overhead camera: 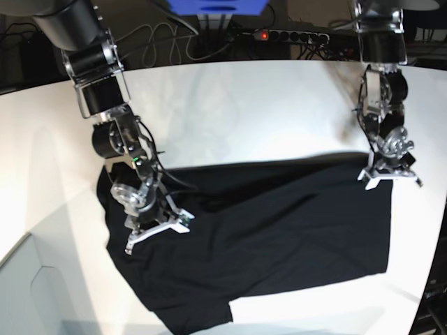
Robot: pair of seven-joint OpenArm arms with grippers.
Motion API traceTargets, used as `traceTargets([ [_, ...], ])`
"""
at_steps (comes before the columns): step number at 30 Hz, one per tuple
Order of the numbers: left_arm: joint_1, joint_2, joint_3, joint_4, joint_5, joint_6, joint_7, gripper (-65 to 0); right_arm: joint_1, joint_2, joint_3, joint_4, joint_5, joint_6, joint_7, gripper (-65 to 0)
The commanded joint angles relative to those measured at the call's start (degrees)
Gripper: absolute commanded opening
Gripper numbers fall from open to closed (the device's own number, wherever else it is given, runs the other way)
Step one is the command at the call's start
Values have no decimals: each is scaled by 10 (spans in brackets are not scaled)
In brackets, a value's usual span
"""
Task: Fold the T-shirt properly
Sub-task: 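Carry the held shoulders over the shirt body toward the hem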
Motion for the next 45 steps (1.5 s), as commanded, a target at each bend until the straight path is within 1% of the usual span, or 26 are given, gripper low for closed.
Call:
traceTargets([
  [1, -28, -6, 7, -1, 10, 12, -8, -650, 16, 1, 2, -3, -5, -15, 1, -649],
  [5, -60, -5, 31, -18, 10, 12, -6, -650, 15, 1, 3, -19, -3, -16, 2, -650],
  [11, -80, -10, 35, -34, 8, 12, -8, -650, 27, 1, 3, -48, 11, -17, 3, -649],
  [12, -88, -10, 36, -51, 10, 12, -8, -650, 29, 1, 3, -56, 11, -20, 4, -649],
  [14, -103, -10, 36, -75, 10, 12, -8, -650, 37, -1, 3, -65, 11, -36, 13, -650],
  [15, -104, -9, 36, -74, 11, 12, -8, -650, 38, -1, 3, -65, 11, -42, 16, -650],
  [18, -99, -9, 36, -37, 7, 12, -8, -650, 44, -4, 3, -67, 11, -42, 18, -649],
  [23, -105, -8, 36, -32, 11, 12, -9, -650, 51, -4, 3, -62, 11, -42, 18, -649],
  [27, -122, -19, 41, -45, 8, 12, -9, -650, 62, -4, 12, -67, 11, -42, 18, -649],
  [30, -134, -28, 70, -85, 7, 12, -9, -650, 64, -4, 31, -68, 11, -42, 22, -649],
  [32, -150, -30, 87, -120, 7, 12, -10, -650, 71, -4, 31, -76, 12, -42, 23, -648],
  [34, -163, -29, 102, -154, 7, 12, -24, -650, 75, -4, 31, -105, 12, -44, 28, -648],
  [36, -166, -28, 109, -161, 9, 12, -36, -650, 81, -4, 32, -130, 12, -45, 46, -648],
  [38, -166, -27, 110, -161, 9, 12, -39, -650, 81, -5, 40, -144, 12, -57, 55, -648],
  [40, -168, -28, 109, -163, 8, 12, -40, -650, 81, -5, 46, -156, 12, -82, 67, -648],
  [41, -169, -29, 109, -161, 9, 12, -41, -650, 82, -5, 46, -159, 12, -86, 71, -648],
  [45, -181, -34, 110, -156, 10, 12, -41, -650, 87, -5, 45, -163, 12, -86, 74, -648],
])
